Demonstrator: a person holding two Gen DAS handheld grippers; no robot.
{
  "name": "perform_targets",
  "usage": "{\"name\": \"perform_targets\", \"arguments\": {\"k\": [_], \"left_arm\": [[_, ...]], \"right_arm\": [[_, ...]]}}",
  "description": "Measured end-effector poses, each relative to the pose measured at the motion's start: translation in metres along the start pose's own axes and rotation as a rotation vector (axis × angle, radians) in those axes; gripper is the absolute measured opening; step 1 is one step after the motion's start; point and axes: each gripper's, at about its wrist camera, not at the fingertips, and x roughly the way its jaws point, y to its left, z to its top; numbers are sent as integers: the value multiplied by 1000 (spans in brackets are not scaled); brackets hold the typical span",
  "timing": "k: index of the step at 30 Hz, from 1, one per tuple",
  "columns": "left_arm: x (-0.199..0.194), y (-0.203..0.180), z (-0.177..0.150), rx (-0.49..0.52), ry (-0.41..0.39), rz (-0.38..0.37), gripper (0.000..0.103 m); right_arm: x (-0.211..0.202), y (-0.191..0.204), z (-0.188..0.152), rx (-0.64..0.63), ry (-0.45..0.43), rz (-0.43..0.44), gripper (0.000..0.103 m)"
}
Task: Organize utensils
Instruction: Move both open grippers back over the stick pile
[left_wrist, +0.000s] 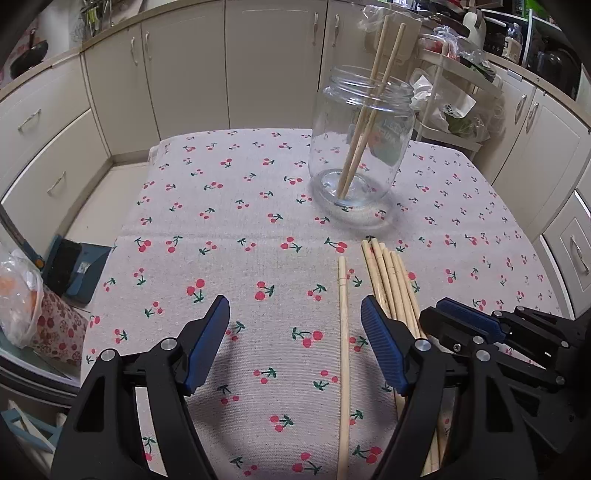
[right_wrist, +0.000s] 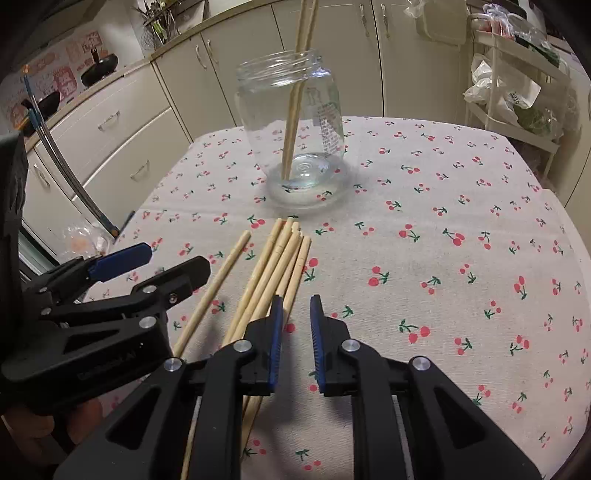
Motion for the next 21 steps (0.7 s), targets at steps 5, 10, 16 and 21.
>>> {"name": "perform_targets", "arguments": {"k": [5,10,16,21], "left_arm": [[4,-3,1,9,6,12,70],[3,-1,4,6,2,16,70],[4,3,4,1,12,17,70],[3,0,6,17,7,15,70]], "right_arm": [[6,3,4,-40,9,-53,16],[1,-1,6,-3,-2,8,17],[7,3,8,-38,12,-31,17],[0,-12,10,14,13,1,16]]}}
